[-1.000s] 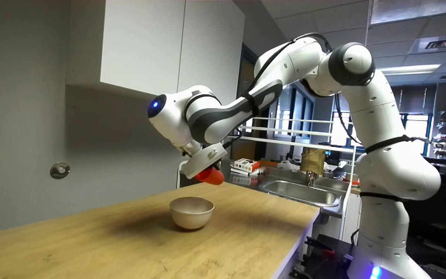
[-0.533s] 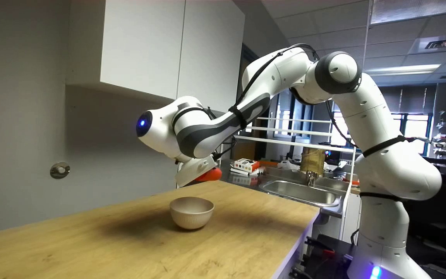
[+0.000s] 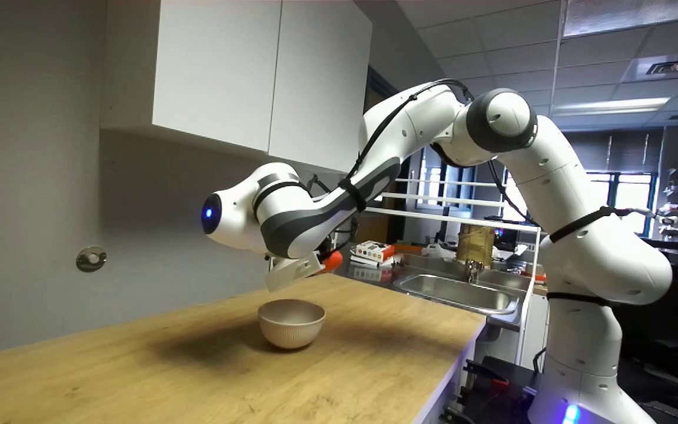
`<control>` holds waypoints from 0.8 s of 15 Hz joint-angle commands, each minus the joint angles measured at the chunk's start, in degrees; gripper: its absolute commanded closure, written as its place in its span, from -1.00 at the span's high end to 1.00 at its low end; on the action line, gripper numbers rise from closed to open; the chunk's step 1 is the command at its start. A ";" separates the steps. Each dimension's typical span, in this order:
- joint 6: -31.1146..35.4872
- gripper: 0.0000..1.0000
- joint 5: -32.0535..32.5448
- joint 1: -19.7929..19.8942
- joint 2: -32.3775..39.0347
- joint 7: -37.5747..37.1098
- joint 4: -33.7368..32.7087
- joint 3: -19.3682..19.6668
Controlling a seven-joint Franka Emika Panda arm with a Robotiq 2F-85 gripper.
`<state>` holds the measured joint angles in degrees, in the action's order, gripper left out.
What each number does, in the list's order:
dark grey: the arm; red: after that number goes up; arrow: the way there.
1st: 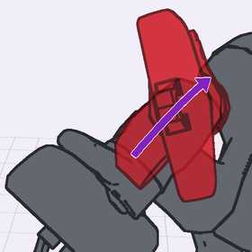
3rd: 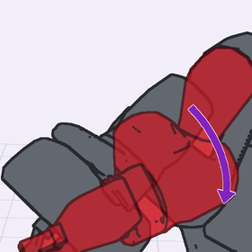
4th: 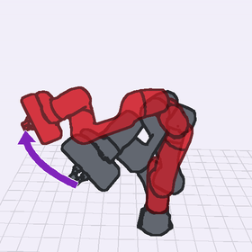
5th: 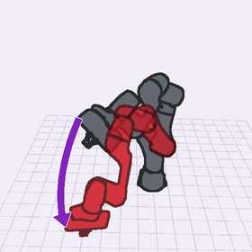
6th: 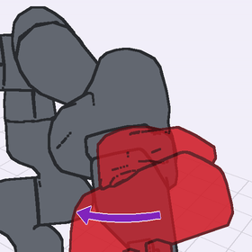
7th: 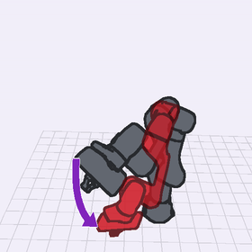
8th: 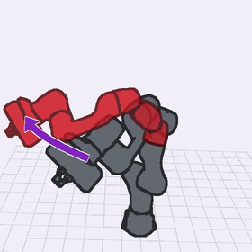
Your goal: Pour the contents of the orange cup into the bowl
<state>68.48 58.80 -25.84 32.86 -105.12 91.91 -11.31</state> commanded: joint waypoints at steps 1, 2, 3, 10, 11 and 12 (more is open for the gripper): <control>-3.55 -0.98 1.14 -1.50 1.40 -3.53 -1.76 0.48; -4.46 -0.98 1.42 -1.77 1.80 -4.42 -2.00 0.47; -5.57 -0.98 1.75 -2.14 2.18 -5.50 -2.12 0.49; -13.95 -0.98 5.16 -4.13 5.85 -9.46 -3.97 0.45; -14.90 -0.98 5.66 -4.28 6.43 -9.48 -4.27 0.39; -15.93 -0.98 6.34 -4.54 6.92 -9.66 -4.52 0.37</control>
<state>56.35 63.25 -29.27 37.45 -113.96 90.37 -11.31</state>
